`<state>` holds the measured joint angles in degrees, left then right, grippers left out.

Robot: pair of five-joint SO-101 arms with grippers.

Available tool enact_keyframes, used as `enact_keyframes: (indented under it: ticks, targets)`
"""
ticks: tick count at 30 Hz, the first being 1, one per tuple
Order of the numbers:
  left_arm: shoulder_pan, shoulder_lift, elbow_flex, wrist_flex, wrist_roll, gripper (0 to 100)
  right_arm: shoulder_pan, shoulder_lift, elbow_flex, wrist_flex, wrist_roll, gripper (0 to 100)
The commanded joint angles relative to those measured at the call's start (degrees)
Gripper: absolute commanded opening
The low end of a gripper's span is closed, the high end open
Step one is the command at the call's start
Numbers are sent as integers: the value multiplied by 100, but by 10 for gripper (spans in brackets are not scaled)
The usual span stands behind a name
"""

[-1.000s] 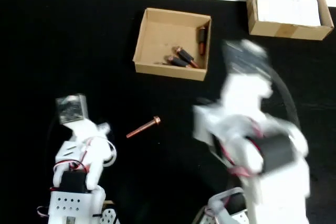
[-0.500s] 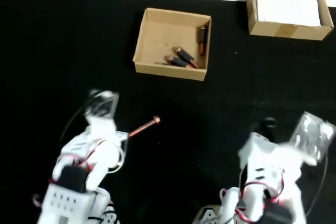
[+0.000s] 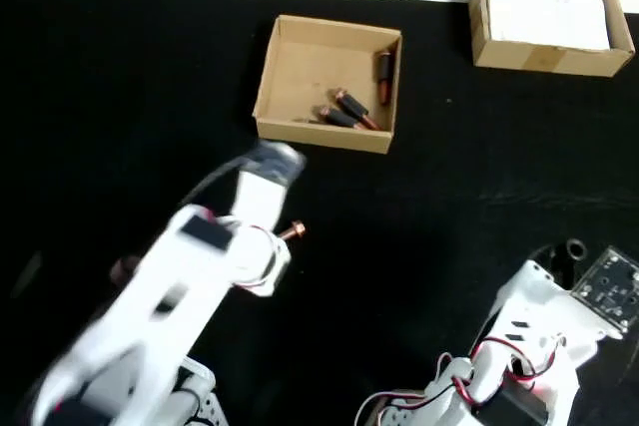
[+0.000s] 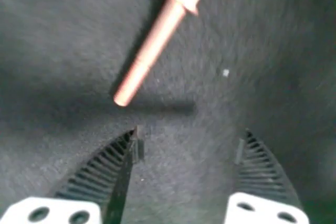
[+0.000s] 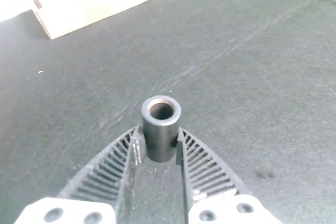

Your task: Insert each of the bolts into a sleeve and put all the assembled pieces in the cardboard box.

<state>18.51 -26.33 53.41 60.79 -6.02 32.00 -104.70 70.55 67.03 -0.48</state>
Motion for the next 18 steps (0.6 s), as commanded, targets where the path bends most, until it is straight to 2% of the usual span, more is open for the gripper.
enact_keyframes:
  ticks: [1, 5, 10, 18]
  targets:
    - [-13, 822, -567, -79, -668, 264, 84, -40, -13, -110, 44, 7]
    - [-66, 1552, -1402, -79, -818, 201, 84, -40, -4, -110, 26, 7]
    - [-154, 2352, -2396, -35, -818, 196, 84, -40, 163, -110, 44, 7]
    - [-180, 3512, -2800, -70, -1134, 193, 75, -40, 198, -251, 53, 7]
